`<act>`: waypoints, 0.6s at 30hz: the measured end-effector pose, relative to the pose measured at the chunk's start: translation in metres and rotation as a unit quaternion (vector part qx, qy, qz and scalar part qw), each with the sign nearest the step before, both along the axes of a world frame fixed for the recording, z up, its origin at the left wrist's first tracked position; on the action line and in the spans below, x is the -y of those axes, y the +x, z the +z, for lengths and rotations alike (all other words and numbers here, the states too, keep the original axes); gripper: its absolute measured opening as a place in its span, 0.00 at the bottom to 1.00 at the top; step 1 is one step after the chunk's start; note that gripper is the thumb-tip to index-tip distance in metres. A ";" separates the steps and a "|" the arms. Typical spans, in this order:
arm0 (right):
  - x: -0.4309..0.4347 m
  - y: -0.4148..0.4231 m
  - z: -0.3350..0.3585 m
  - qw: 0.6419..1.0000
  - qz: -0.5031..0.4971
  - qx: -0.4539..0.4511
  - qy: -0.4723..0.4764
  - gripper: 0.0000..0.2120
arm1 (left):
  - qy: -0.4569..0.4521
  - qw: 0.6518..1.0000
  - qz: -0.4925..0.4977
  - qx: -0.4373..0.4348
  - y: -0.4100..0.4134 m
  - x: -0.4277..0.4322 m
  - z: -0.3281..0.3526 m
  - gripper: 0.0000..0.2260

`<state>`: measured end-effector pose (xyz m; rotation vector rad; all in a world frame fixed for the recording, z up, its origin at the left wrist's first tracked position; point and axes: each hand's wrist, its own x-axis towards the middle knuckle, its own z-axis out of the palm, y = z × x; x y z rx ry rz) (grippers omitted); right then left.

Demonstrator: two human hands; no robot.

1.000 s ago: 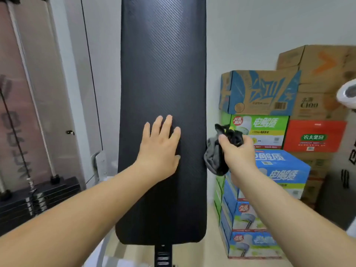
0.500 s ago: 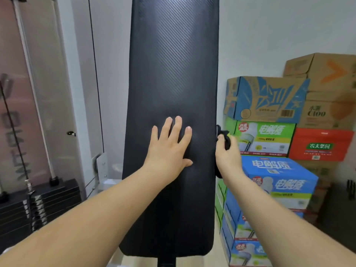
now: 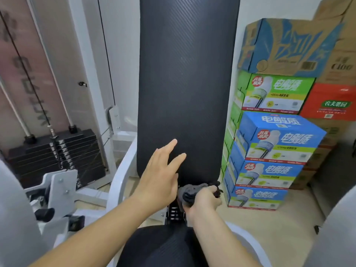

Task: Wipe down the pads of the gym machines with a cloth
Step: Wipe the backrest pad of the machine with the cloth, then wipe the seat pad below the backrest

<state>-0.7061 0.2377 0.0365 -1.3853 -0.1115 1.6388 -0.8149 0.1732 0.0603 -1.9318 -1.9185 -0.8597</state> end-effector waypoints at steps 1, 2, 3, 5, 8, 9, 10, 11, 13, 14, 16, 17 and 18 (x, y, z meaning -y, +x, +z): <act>0.008 -0.012 0.008 0.997 -0.009 -0.075 -0.034 0.19 | -0.002 1.000 0.002 0.010 -0.009 0.012 -0.007 0.26; 0.013 -0.022 0.013 0.992 -0.014 -0.115 -0.057 0.19 | 0.001 1.000 0.006 0.015 -0.017 0.023 -0.013 0.25; 0.014 -0.030 0.015 0.991 -0.018 -0.123 -0.052 0.19 | 0.008 1.000 0.009 0.021 -0.025 0.033 -0.016 0.24; 0.021 -0.043 0.007 0.996 0.008 -0.078 -0.044 0.18 | 0.021 0.999 0.029 0.040 -0.040 0.055 -0.024 0.23; 0.033 -0.048 -0.011 0.981 0.179 -0.068 -0.028 0.18 | 0.010 0.993 0.043 0.112 -0.053 0.074 -0.027 0.23; 0.040 -0.046 -0.013 0.961 0.266 -0.075 -0.018 0.18 | -0.035 0.986 0.029 0.162 -0.053 0.078 -0.026 0.25; 0.045 -0.043 -0.012 0.935 0.346 -0.074 0.005 0.18 | -0.097 0.969 0.005 0.229 -0.050 0.082 -0.025 0.28; 0.049 -0.038 -0.009 0.908 0.413 -0.063 0.034 0.19 | -0.154 0.944 -0.025 0.292 -0.045 0.084 -0.025 0.31; 0.053 -0.021 0.003 0.865 0.490 -0.034 0.105 0.18 | -0.215 0.911 -0.067 0.347 -0.031 0.085 -0.025 0.39; 0.052 -0.010 0.009 0.849 0.511 -0.037 0.130 0.18 | -0.216 0.907 -0.068 0.354 -0.024 0.085 -0.027 0.41; 0.049 0.014 0.029 0.804 0.570 -0.027 0.169 0.21 | -0.184 0.899 -0.029 0.397 -0.012 0.085 -0.028 0.40; 0.046 0.027 0.032 0.772 0.604 0.054 0.193 0.23 | -0.177 0.886 -0.007 0.429 -0.007 0.086 -0.027 0.38; 0.040 0.040 0.031 0.731 0.620 0.172 0.227 0.24 | -0.176 0.872 0.011 0.456 -0.005 0.088 -0.027 0.35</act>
